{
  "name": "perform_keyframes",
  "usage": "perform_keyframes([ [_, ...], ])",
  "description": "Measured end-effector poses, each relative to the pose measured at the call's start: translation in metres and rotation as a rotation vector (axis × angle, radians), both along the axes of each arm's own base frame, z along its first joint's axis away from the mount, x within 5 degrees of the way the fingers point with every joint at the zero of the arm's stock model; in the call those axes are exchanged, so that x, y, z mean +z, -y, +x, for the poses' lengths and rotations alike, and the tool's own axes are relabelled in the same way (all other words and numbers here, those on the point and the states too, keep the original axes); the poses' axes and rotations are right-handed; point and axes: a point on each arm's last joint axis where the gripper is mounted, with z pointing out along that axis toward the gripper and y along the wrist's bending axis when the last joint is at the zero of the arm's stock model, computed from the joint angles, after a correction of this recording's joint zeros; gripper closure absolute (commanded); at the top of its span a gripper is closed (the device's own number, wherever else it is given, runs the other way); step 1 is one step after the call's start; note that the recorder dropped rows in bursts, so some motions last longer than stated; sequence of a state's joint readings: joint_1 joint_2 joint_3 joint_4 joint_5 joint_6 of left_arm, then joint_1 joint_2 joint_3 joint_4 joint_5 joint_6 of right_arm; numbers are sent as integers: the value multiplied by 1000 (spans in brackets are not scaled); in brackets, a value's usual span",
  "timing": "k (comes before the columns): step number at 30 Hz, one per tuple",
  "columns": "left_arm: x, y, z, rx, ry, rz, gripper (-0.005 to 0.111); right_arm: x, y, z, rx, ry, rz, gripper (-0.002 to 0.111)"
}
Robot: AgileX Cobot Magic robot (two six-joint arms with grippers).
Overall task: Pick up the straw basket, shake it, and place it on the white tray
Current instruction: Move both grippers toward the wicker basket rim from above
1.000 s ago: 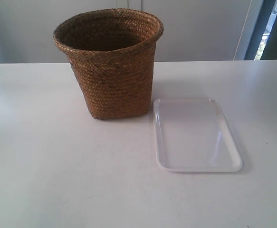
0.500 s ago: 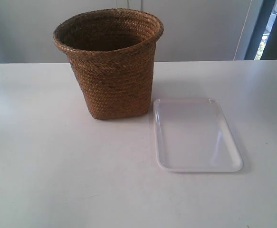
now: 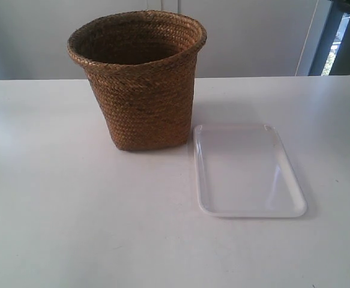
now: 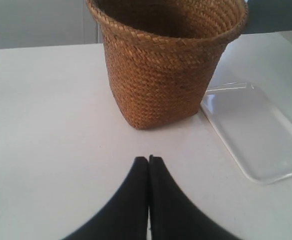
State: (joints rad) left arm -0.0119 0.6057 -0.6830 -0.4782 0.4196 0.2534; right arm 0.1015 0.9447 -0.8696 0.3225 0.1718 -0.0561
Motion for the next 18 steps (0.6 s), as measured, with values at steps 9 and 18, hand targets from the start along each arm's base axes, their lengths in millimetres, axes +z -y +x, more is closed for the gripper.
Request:
perform_keyframes([
  [9,6,-1,10,4,4,11,107,12,0,-11,12,23,2,108],
  [18,7,-3,42,-5,-74,107,107,2,-8,29,68,-145,-80,108],
])
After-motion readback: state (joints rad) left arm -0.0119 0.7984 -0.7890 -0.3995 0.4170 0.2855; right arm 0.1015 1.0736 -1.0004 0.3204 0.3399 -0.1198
